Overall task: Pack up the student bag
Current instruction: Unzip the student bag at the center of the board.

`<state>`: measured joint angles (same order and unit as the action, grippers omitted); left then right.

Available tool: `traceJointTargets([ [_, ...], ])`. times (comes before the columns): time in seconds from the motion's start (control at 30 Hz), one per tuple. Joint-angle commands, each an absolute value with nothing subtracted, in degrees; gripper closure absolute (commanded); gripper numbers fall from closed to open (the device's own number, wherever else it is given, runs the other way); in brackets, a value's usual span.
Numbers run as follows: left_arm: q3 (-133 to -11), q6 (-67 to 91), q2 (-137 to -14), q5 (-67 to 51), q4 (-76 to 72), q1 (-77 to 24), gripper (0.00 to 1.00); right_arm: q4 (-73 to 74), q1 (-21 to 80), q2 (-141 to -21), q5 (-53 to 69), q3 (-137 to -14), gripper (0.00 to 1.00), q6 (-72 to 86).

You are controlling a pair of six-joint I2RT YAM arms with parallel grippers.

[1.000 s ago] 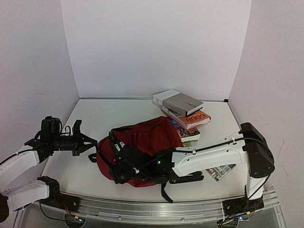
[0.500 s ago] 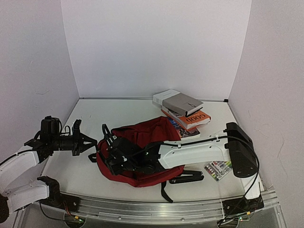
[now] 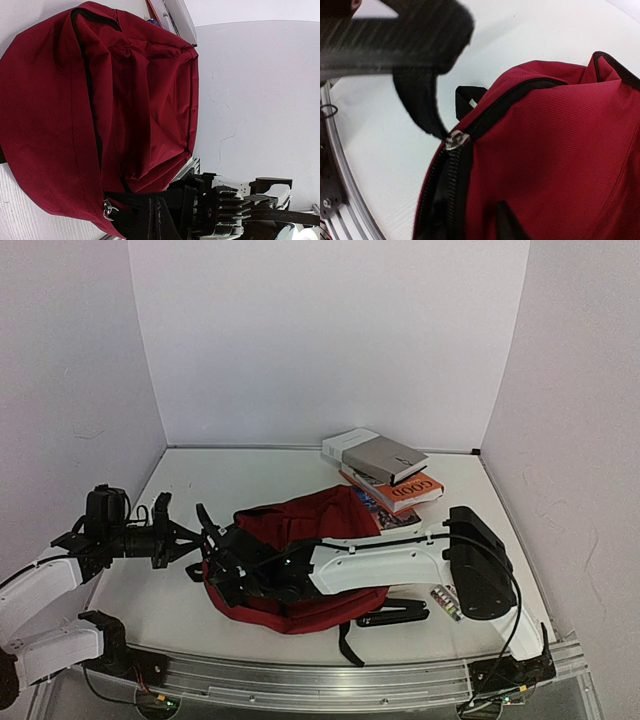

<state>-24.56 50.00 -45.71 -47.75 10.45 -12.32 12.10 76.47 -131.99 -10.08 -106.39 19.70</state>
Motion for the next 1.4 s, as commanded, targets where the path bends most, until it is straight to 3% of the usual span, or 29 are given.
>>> traceJointTargets([
  [0.0,-26.1,50.4,-45.4,-46.8,10.0,-12.3,1.00,12.1,76.4,-131.6,-10.5,-109.4,0.99,17.0],
  [0.4,-29.0,48.7,-50.9,-47.5,5.9,-12.3,1.00,11.6,80.5,-116.2,-13.1,-93.7,1.00,18.7],
  [0.73,-33.3,45.8,-58.7,-51.4,1.9,-12.4,1.00,11.2,83.6,-114.0,-13.1,-88.2,1.00,25.3],
  [1.37,-27.8,49.7,-62.8,-37.5,0.8,-12.3,1.00,11.2,84.8,-101.1,-18.7,-80.5,1.00,32.0],
])
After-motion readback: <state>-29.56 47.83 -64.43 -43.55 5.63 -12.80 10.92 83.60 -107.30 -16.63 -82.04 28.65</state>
